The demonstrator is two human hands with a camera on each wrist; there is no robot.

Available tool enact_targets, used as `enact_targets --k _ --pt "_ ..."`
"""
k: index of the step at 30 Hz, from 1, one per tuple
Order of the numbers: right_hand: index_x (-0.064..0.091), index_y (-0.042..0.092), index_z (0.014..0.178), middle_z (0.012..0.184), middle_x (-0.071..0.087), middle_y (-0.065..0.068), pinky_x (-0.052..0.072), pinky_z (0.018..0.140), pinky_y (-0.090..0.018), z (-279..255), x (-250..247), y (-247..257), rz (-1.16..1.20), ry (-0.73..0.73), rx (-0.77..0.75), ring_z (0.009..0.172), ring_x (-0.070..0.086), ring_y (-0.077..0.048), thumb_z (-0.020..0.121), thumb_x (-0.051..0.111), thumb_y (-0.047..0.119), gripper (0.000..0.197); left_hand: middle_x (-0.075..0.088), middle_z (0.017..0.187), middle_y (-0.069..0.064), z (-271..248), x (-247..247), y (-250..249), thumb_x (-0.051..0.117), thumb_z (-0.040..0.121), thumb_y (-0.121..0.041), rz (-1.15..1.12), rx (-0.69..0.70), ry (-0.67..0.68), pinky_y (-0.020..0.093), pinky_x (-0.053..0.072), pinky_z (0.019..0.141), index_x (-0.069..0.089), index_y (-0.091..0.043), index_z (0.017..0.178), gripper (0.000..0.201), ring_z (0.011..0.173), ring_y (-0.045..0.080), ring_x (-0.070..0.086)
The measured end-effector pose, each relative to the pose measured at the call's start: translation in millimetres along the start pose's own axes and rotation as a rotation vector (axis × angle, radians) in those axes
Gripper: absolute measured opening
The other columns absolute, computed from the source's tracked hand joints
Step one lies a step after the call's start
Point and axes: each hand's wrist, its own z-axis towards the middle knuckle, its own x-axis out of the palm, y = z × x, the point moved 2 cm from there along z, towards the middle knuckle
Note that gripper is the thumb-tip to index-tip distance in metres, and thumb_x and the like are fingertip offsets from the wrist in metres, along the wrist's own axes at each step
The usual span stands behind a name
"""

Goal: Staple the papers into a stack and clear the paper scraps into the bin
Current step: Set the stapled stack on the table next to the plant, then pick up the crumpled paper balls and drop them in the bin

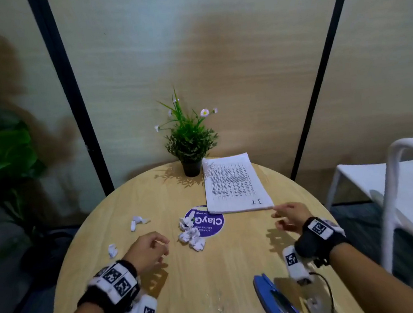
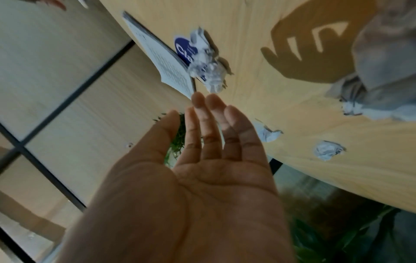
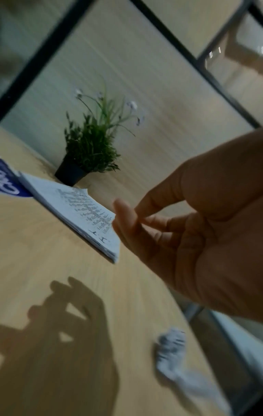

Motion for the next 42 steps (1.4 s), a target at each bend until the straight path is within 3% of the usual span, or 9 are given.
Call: enact_targets --k 5,10,14,17,21,26,30,35,42 --pt "0.058 0.008 0.090 0.073 0.063 -0.007 0.049 0.042 -0.022 -65 -29 -20 -0.567 0.214 -0.142 0.048 0.053 -0.015 0.088 0.056 0.002 0.007 0.062 0.087 0.004 -34 30 -7 0.055 0.090 -0.014 0.389 0.082 0.130 0.026 0.049 0.070 0.060 -0.018 0.096 0.009 0.073 0.016 0.056" --pt "0.059 0.017 0.091 0.084 0.065 -0.003 0.056 0.060 -0.031 -127 -26 -44 -1.131 0.490 -0.189 0.064 0.058 -0.016 0.087 0.062 0.017 0.005 0.062 0.113 0.007 -79 74 -5 0.055 0.091 -0.024 0.685 0.133 0.286 0.023 0.038 0.077 0.057 -0.014 0.117 0.028 0.089 0.015 0.051" --pt "0.061 0.019 0.094 0.102 0.067 -0.008 0.051 0.061 -0.028 -164 -20 -61 -1.280 0.501 -0.296 0.068 0.058 -0.017 0.084 0.066 0.024 0.013 0.053 0.125 0.012 -95 114 7 0.060 0.088 -0.027 0.754 0.178 0.373 0.032 0.047 0.093 0.050 -0.016 0.124 0.038 0.106 0.026 0.057" --pt "0.061 0.019 0.108 0.110 0.067 -0.005 0.046 0.076 -0.027 -187 -2 -90 -1.435 0.584 -0.389 0.095 0.062 -0.021 0.082 0.066 0.038 0.033 0.042 0.128 0.012 -97 136 6 0.061 0.087 -0.022 0.778 0.250 0.371 0.039 0.049 0.097 0.044 -0.022 0.130 0.046 0.109 0.030 0.058" --pt "0.060 0.014 0.112 0.105 0.068 -0.006 0.050 0.081 -0.034 -201 28 -116 -1.529 0.575 -0.407 0.098 0.062 -0.024 0.080 0.063 0.050 0.049 0.037 0.129 0.010 -94 153 2 0.063 0.084 -0.015 0.826 0.303 0.399 0.036 0.046 0.098 0.043 -0.027 0.134 0.055 0.112 0.032 0.054" --pt "0.053 0.016 0.083 0.072 0.057 -0.002 0.042 0.064 -0.030 -202 52 -118 -1.597 0.486 -0.435 0.073 0.054 -0.022 0.083 0.059 0.052 0.037 0.043 0.131 0.014 -90 166 13 0.063 0.085 -0.019 0.931 0.299 0.389 0.035 0.042 0.097 0.052 -0.017 0.127 0.043 0.117 0.033 0.050" --pt "0.062 0.012 0.100 0.100 0.068 -0.010 0.044 0.066 -0.030 -197 61 -122 -1.545 0.431 -0.430 0.075 0.054 -0.022 0.079 0.062 0.052 0.045 0.048 0.120 0.017 -84 163 16 0.057 0.089 -0.022 0.967 0.307 0.367 0.034 0.044 0.089 0.057 -0.012 0.119 0.031 0.107 0.037 0.055" --pt "0.059 0.013 0.103 0.104 0.067 -0.008 0.047 0.071 -0.033 -191 68 -131 -1.383 0.462 -0.381 0.081 0.056 -0.021 0.078 0.066 0.046 0.042 0.050 0.111 0.017 -77 150 18 0.042 0.094 -0.021 0.931 0.287 0.301 0.035 0.042 0.077 0.055 -0.008 0.107 0.023 0.093 0.036 0.056" --pt "0.053 0.019 0.110 0.103 0.050 -0.005 0.049 0.082 -0.036 -185 74 -138 -1.324 0.611 -0.424 0.098 0.056 -0.027 0.074 0.071 0.034 0.043 0.045 0.080 0.003 -58 96 13 0.050 0.081 -0.009 0.898 0.194 0.205 0.034 0.041 0.072 0.047 -0.015 0.076 0.009 0.087 0.030 0.054"
